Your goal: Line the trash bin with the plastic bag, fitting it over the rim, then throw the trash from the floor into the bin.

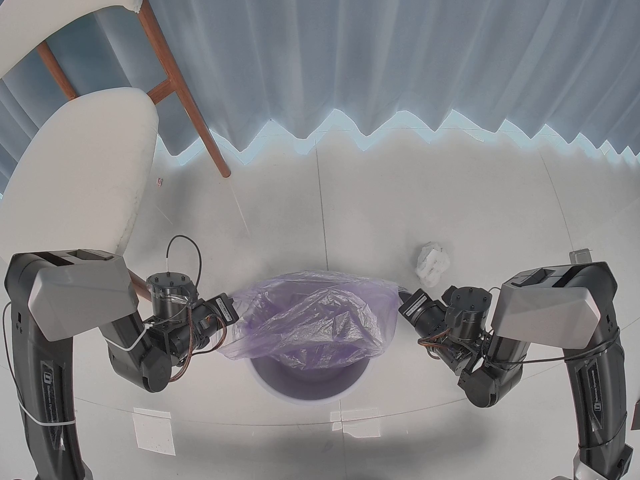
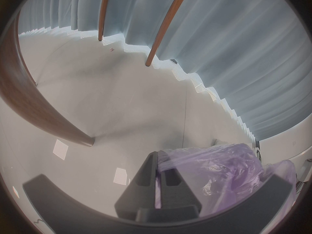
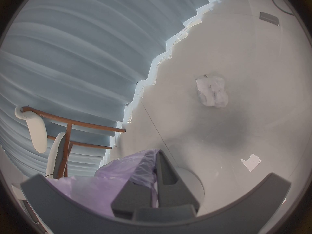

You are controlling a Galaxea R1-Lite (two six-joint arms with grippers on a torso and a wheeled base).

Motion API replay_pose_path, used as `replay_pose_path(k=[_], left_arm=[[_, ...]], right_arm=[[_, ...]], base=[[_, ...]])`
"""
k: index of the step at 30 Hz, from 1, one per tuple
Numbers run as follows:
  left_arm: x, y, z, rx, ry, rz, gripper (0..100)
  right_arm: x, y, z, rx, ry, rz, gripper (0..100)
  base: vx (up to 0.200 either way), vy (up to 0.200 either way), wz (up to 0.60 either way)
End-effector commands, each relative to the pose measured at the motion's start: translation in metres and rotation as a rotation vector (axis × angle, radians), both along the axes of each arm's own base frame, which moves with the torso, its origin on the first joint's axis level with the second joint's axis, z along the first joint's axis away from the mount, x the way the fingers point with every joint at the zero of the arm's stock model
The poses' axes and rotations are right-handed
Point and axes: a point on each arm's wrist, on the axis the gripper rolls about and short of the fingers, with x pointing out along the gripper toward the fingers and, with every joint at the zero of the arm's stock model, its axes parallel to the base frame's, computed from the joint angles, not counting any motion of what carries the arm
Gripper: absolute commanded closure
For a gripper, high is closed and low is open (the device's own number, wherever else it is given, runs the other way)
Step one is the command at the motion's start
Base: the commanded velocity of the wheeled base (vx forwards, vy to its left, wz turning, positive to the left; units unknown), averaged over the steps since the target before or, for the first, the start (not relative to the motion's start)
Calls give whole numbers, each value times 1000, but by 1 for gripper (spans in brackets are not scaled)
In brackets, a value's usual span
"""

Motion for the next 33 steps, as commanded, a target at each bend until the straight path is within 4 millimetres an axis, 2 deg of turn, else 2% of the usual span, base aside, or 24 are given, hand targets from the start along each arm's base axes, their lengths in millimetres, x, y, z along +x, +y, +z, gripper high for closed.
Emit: replay_pose_path(k=[1,9,15,28,33], left_arm=[[1,0,-9,5,15,4,100],[13,0,3,-35,-68,20,100],[15,-1,7,-83,-78,31,100],[17,1,-10,-64,-17,42,100],[16,1,-10,-65,-13,36,100]], right_arm=[[1,2,-3,0,-13,3,100],[12,7,9,29,-74,-8,100],[22,7,19,51,-123,-70,100],[22,7,-4,11,-81,-71,100],[21,8,-13,-6,-63,-67,100]], base=[[0,0,0],[0,0,0],[0,0,0],[0,0,0],[0,0,0]])
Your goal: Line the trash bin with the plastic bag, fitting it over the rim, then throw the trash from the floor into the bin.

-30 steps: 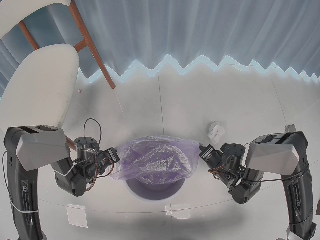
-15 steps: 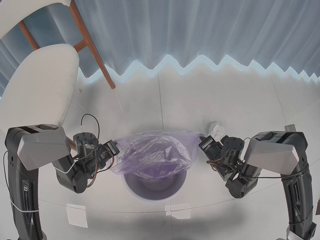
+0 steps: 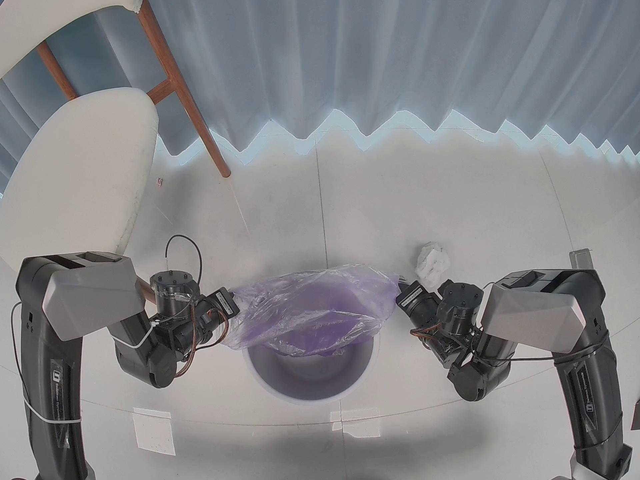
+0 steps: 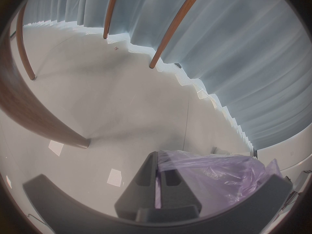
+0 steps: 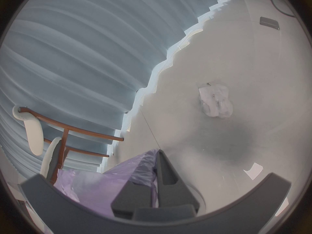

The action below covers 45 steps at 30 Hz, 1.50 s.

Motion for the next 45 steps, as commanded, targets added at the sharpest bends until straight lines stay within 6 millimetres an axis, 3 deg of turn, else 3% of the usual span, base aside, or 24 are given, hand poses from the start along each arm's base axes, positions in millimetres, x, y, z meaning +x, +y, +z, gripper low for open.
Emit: replay_pose_path(k=[1,19,20,21,22,32,36,41,42,45], left_arm=[[-2,-1,-2,3,10,-3,100],[-19,-3,-5,-6,-25,-28,100],[-19,-3,-5,-5,-22,-28,100],[-20,-3,-6,-3,-18,-27,100],[-20,-2,-6,-3,-18,-25,0],[-27,1,11,-27,-137,-18,0],[-42,-1,39,-41,-178,-45,0],[-59,-3,62,-49,-214,-64,0],[-70,-3,78,-56,-247,-84,0],[-92,-4,97,-11,-298,-152,0]], right_arm=[[-2,1,-9,-10,8,5,100],[-18,-4,-12,-72,55,19,100],[-20,-2,-12,-73,56,23,0],[-22,0,-12,-76,58,31,0],[-23,1,-13,-79,60,34,0],[-51,-1,12,-79,80,72,0],[-54,-2,26,-65,54,74,0],[-57,-2,31,-63,48,78,0],[-57,-3,36,-58,39,76,0],[-58,-4,42,-50,27,74,0]], base=[[0,0,0],[0,0,0],[0,0,0],[0,0,0],[0,0,0],[0,0,0],[0,0,0],[0,0,0],[0,0,0],[0,0,0]])
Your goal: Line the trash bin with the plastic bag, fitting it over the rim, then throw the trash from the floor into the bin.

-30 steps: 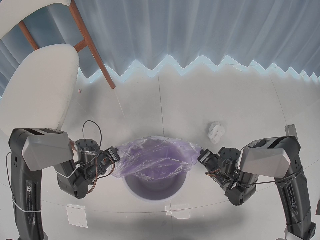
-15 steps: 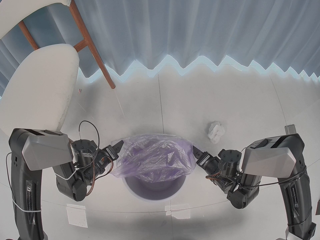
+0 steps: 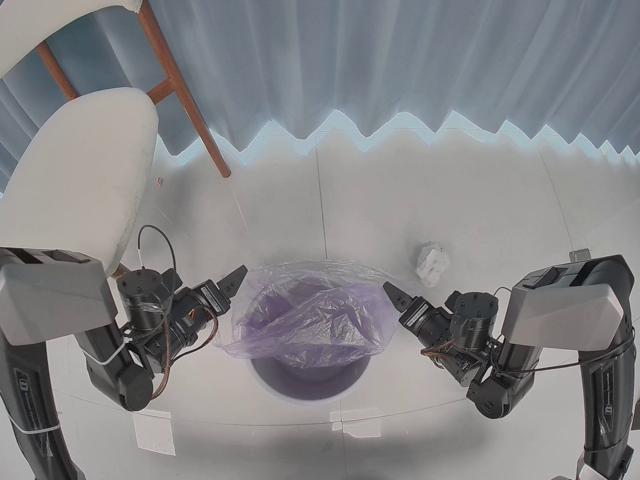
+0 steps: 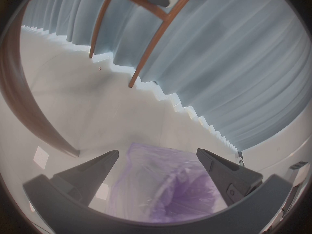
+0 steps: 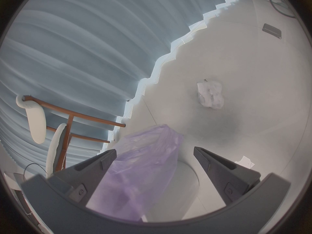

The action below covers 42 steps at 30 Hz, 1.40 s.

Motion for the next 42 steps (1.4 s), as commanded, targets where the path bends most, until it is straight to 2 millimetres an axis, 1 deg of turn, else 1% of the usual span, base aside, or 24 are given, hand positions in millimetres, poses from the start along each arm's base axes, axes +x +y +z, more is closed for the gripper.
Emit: replay_pose_path(k=[1,2,3,5,6,8,9,10,11,13,14,16,17,20,22,25,30,32,33,34,37,39,40,42], left_arm=[[-42,1,52,50,-138,-83,0],[-44,1,55,57,-149,-85,0],[-55,4,67,105,-204,-108,0],[-66,3,74,135,-235,-145,0],[-81,4,86,156,-289,-188,0],[-94,4,97,151,-340,-235,0],[-106,-2,105,135,-377,-306,0],[-106,-2,105,135,-377,-306,0],[-112,-6,111,121,-406,-365,0],[-110,-10,114,115,-426,-392,0],[-110,-10,114,115,-426,-392,0],[-105,-17,115,85,-419,-427,0],[-104,-18,114,79,-413,-434,0],[-85,-27,110,-22,-357,-473,0],[-74,-26,107,-88,-304,-456,0],[-63,-14,109,-140,-287,-407,0],[-75,-7,92,-103,-212,-474,0],[-76,-7,91,-100,-209,-485,0],[-85,-8,77,-31,-183,-574,0],[-86,-8,73,0,-185,-596,0],[-75,-13,44,141,-166,-622,0],[-60,-13,20,257,-161,-602,0],[-57,-13,18,270,-163,-595,0],[-43,-16,2,313,-139,-550,0]], right_arm=[[-4,-2,23,32,-55,1,0],[-4,-2,24,33,-58,1,0],[-6,-3,31,37,-73,1,0],[-8,-5,40,51,-90,-1,0],[-13,-7,58,76,-124,2,0],[-19,-11,72,96,-150,3,0],[-27,-13,83,102,-167,22,0],[-27,-13,83,102,-167,22,0],[-39,-14,94,100,-185,75,0],[-51,-19,104,84,-206,121,0],[-51,-19,104,84,-206,121,0],[-66,-17,110,30,-240,207,0],[-67,-16,112,24,-249,215,0],[-82,-7,124,21,-299,268,0],[-90,-4,131,34,-319,288,0],[-95,-8,140,48,-341,292,0],[-100,-12,157,63,-406,283,0],[-99,-13,157,62,-409,282,0],[-102,-15,162,54,-429,280,0],[-103,-14,163,53,-435,284,0],[-109,-14,167,58,-452,298,0],[-111,-13,169,62,-456,305,0],[-111,-13,169,62,-456,305,0],[-111,-13,168,61,-455,307,0]], base=[[0,0,0],[0,0,0],[0,0,0],[0,0,0],[0,0,0],[0,0,0],[0,0,0],[0,0,0],[0,0,0],[0,0,0],[0,0,0],[0,0,0],[0,0,0],[0,0,0],[0,0,0],[0,0,0],[0,0,0],[0,0,0],[0,0,0],[0,0,0],[0,0,0],[0,0,0],[0,0,0],[0,0,0]])
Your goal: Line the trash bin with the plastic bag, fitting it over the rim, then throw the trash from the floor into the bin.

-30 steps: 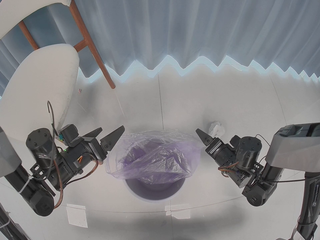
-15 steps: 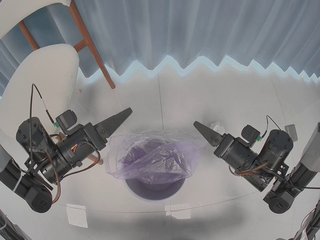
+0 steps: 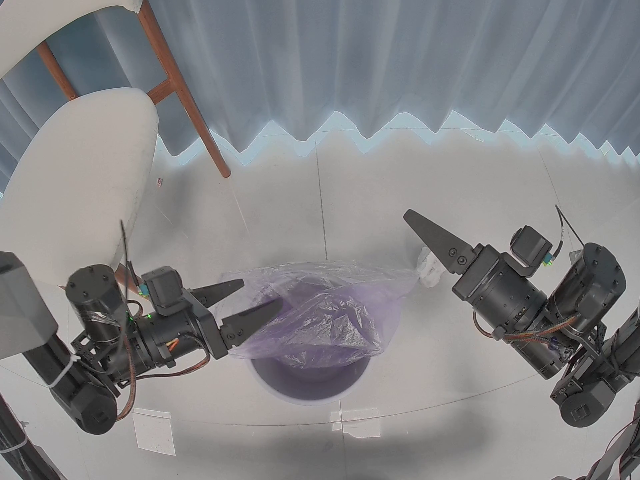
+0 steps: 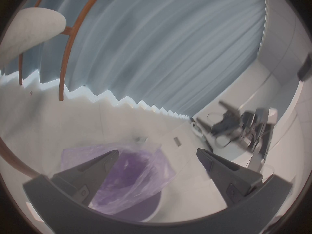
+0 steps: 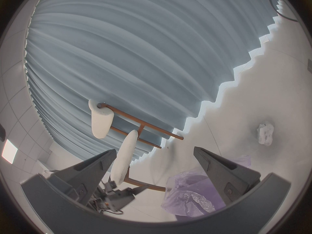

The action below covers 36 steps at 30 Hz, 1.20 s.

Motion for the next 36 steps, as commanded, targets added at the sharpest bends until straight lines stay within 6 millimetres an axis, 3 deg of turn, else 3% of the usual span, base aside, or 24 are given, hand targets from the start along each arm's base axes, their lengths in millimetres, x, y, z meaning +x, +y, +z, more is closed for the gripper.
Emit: replay_pose_path(k=[1,14,15,23,36], left_arm=[[30,-7,-63,164,85,56,0],[28,-23,-80,197,118,26,0],[25,-24,-80,205,120,16,100],[18,-25,-80,225,115,1,100],[22,-22,-73,210,91,33,100]], right_arm=[[-9,0,9,21,-38,18,0],[-7,1,4,7,-22,18,0],[-7,1,4,7,-22,18,0],[-7,1,-1,-7,-7,18,0],[-8,3,-5,-21,3,26,0]], base=[[0,0,0],[0,0,0],[0,0,0],[0,0,0],[0,0,0]])
